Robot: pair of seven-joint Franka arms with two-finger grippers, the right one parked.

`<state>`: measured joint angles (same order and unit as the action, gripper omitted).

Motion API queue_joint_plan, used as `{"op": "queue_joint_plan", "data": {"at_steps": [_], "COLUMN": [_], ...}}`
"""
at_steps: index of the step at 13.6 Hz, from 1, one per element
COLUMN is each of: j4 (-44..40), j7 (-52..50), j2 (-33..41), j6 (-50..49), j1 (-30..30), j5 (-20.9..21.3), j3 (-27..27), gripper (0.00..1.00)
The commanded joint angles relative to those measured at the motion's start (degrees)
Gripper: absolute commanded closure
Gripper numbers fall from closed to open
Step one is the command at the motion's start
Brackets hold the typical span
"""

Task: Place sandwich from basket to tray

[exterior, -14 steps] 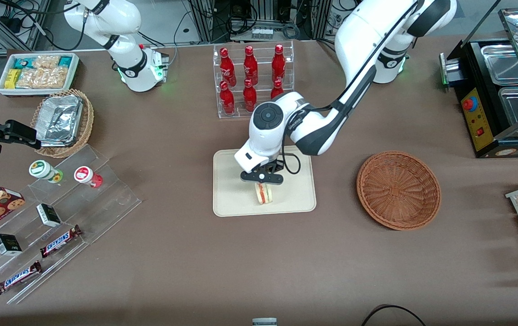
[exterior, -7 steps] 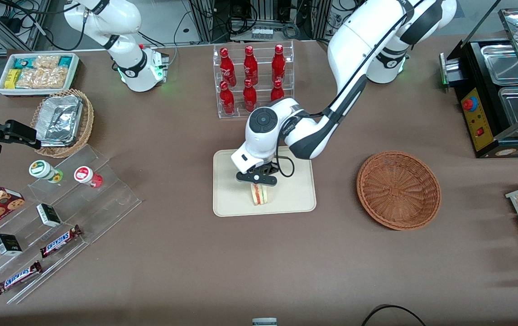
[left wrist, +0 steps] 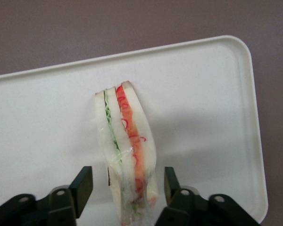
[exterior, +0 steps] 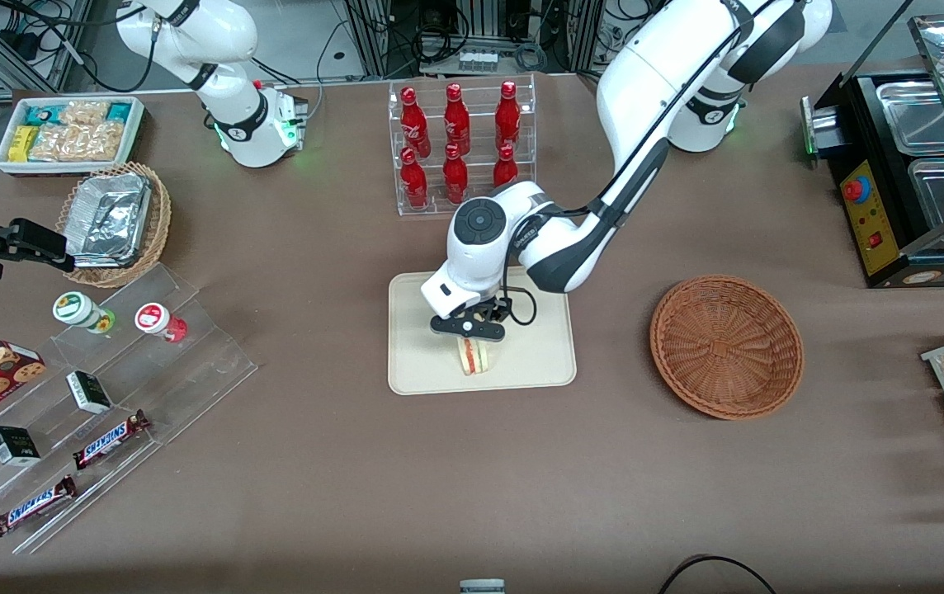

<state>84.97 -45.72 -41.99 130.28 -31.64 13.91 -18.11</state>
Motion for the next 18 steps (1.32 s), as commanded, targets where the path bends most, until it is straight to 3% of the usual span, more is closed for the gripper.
{"op": "queue_joint_plan", "data": {"at_steps": [1, 6, 13, 18], "j4": [-0.4, -0.4, -0.1, -0.1], "j7": [-1.1, -1.1, 2.1, 15.2], "j2": [4.2, 13.2, 24.2, 29.1], "j6": [-5.7, -16.6, -30.7, -36.8], "j1": [0.0, 4.4, 15.6, 23.2], "j5": [0.3, -1.7, -3.9, -6.2], "j3": [0.5, 1.1, 1.0, 1.1], "gripper": [0.01, 0.0, 0.0, 0.0]}}
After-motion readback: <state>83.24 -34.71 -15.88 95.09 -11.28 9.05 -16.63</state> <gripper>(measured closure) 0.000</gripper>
